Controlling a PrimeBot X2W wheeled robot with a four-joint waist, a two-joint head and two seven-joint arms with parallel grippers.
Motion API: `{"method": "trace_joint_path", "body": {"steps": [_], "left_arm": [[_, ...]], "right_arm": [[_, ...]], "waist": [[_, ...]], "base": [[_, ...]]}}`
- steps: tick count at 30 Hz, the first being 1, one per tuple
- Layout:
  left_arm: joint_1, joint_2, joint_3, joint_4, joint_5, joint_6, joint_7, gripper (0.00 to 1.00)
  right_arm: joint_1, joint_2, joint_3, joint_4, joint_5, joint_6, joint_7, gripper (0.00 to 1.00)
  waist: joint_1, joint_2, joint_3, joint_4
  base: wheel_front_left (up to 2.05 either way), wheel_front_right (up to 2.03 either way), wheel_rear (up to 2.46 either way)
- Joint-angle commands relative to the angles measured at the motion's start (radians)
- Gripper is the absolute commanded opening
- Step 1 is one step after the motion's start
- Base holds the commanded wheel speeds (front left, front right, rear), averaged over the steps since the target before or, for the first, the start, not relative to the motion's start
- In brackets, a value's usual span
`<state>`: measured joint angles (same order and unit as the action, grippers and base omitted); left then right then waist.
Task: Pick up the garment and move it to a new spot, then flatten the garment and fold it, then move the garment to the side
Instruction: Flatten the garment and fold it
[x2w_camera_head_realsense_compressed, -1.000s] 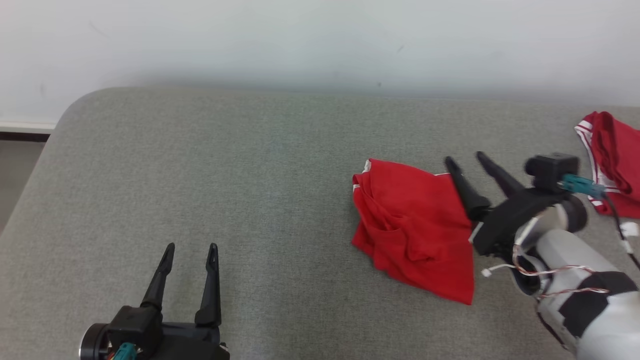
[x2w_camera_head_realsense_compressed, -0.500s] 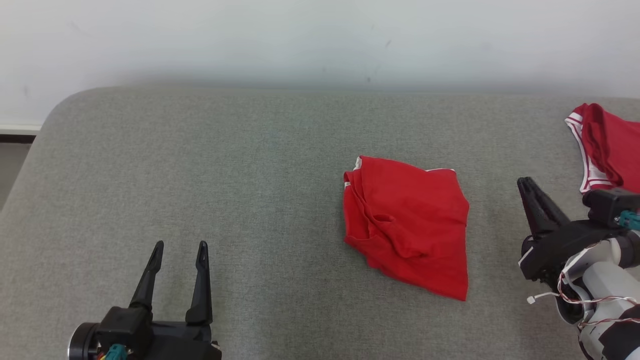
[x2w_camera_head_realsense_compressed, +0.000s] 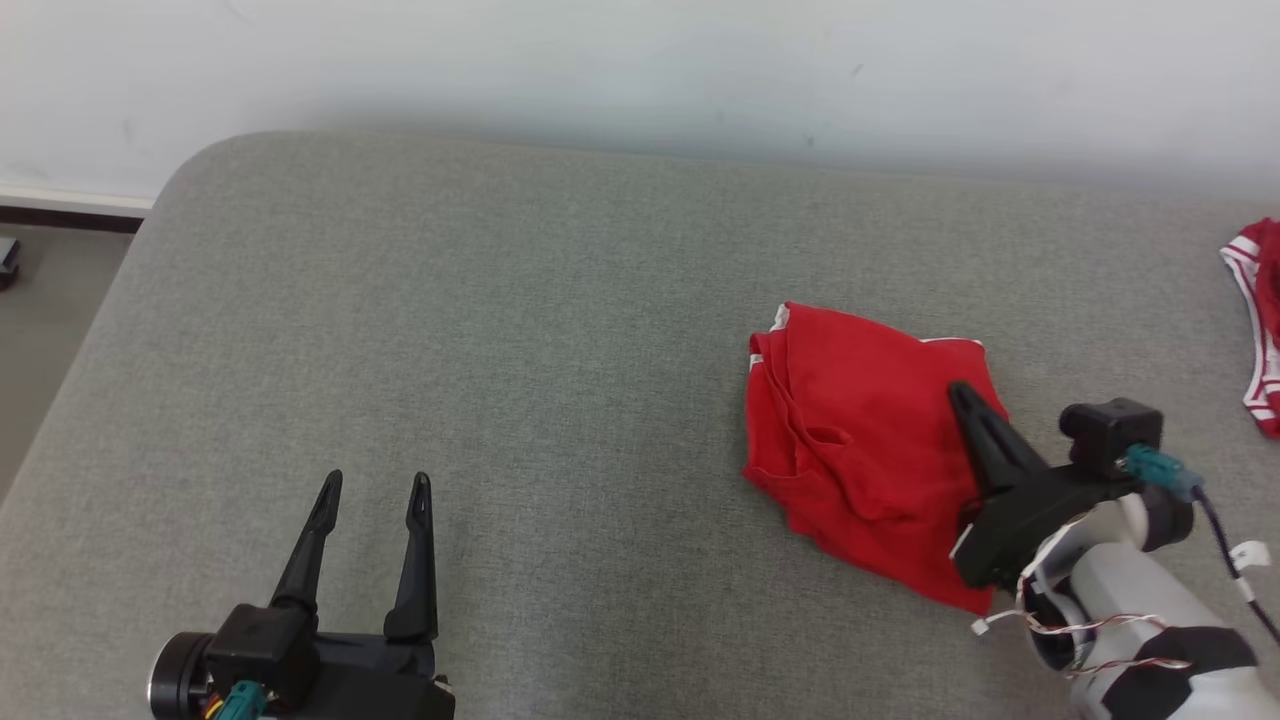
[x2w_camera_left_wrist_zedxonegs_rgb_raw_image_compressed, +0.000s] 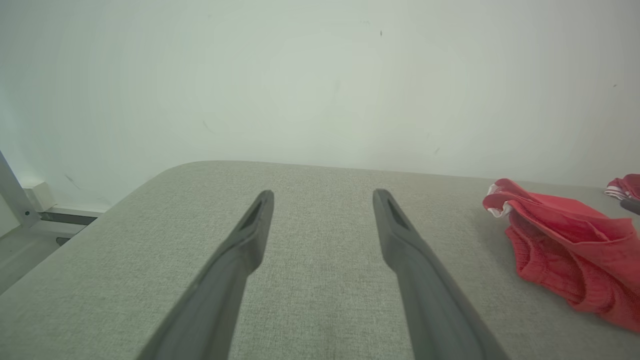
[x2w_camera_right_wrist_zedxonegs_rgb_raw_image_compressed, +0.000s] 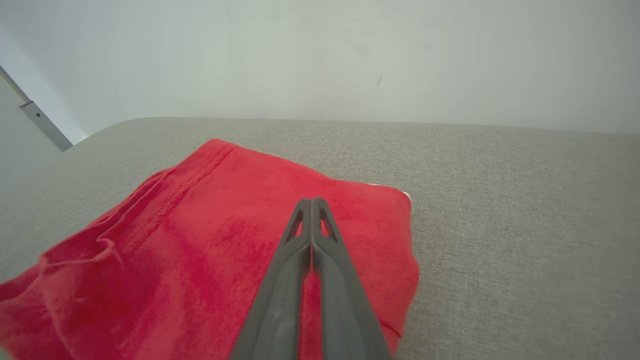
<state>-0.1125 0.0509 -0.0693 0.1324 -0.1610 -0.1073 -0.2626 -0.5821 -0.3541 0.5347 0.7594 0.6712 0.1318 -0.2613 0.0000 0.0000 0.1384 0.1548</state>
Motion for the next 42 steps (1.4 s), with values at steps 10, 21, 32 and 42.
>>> {"method": "trace_joint_path", "body": {"steps": [10,21,32,42], "left_arm": [[-0.017,-0.001,-0.013,0.004,-0.001,-0.004,-0.003,1.0],[-0.031,-0.001,-0.024,0.006,-0.007,0.001,-0.003,1.0],[-0.026,-0.001,-0.008,0.012,0.004,0.003,-0.003,1.0],[0.007,-0.001,0.02,0.012,0.029,-0.007,-0.003,1.0]], "right_arm": [[0.052,0.137,-0.025,0.014,-0.077,-0.003,-0.005,0.0],[0.092,0.24,0.003,-0.021,-0.136,-0.003,-0.005,0.0],[0.08,0.236,-0.013,-0.082,-0.16,-0.003,-0.005,0.0],[0.128,0.19,-0.108,-0.253,-0.211,-0.003,-0.005,0.0]], "waist": [[0.0,0.0,0.021,0.035],[0.0,0.0,0.039,0.054],[0.0,0.0,0.024,0.027],[0.0,0.0,-0.019,-0.068]], "base": [[0.0,0.0,0.0],[0.0,0.0,0.0],[0.0,0.0,0.0],[0.0,0.0,0.0]]}}
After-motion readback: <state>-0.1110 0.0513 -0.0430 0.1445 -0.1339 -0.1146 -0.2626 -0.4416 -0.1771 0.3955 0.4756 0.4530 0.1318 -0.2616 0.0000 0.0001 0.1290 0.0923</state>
